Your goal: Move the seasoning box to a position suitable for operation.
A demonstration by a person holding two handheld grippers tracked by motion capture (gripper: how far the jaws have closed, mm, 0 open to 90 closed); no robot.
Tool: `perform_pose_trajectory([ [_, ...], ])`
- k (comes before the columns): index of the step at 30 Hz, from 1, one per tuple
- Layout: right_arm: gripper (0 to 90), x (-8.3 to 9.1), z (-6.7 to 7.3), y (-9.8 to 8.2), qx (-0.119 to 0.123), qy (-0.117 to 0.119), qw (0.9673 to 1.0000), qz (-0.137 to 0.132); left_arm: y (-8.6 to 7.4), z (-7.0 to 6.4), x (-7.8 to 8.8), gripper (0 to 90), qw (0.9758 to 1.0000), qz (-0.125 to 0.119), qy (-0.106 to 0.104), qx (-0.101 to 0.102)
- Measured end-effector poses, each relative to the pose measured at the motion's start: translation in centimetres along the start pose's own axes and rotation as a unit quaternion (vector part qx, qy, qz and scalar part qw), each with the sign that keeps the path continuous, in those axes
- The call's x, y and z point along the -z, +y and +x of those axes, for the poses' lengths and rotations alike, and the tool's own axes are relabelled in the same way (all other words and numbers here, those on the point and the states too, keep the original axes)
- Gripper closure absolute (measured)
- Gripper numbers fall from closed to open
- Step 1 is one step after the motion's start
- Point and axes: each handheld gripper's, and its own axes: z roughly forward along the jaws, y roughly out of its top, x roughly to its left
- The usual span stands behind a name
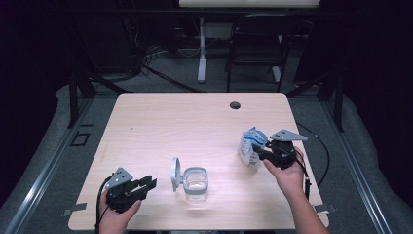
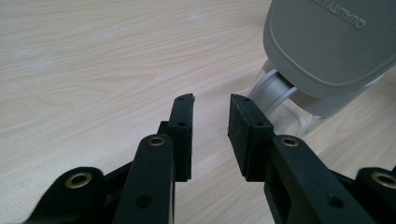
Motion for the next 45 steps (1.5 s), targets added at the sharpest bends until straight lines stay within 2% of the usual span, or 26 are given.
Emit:
perform_pose_trajectory([
  [3,65.4,-0.1,0.0,0.0,-0.003,0.002,1.0,-0.001,0.0,0.0,0.0,71.2,1.0,0.0,0.0,-0.002],
  [4,70.7,-0.1,0.0,0.0,-0.004,0.004,1.0,0.001,0.0,0.0,0.1,71.2,1.0,-0.001,0.0,-0.002],
  [6,72.4,-0.2,0.0,0.0,-0.003,0.003,1.0,-0.002,0.0,0.1,0.1,71.2,1.0,-0.001,0.0,-0.001],
  [7,76.9,-0.1,0.0,0.0,-0.004,0.006,1.0,0.0,0.0,0.1,0.1,71.4,1.0,0.0,0.0,-0.002],
  [10,82.0,0.0,0.1,0.1,-0.015,0.015,0.9998,0.002,-0.1,0.1,-0.1,72.0,1.0,0.001,-0.002,-0.001],
  [11,82.9,0.0,0.1,0.1,-0.011,0.014,0.9998,0.005,-0.1,0.1,-0.1,72.1,1.0,0.001,-0.002,-0.001],
  [25,88.9,0.3,0.6,0.1,-0.008,0.018,0.9997,0.014,-0.1,0.2,0.0,72.8,1.0,0.003,0.0,0.0],
  [36,89.5,1.7,2.2,-0.8,0.004,0.044,0.999,0.009,0.0,0.0,0.0,73.4,1.0,0.002,0.0,-0.002],
  [45,89.6,3.0,2.9,-1.9,0.014,0.061,0.998,0.001,0.0,0.1,0.0,73.5,1.0,0.002,-0.001,-0.002],
])
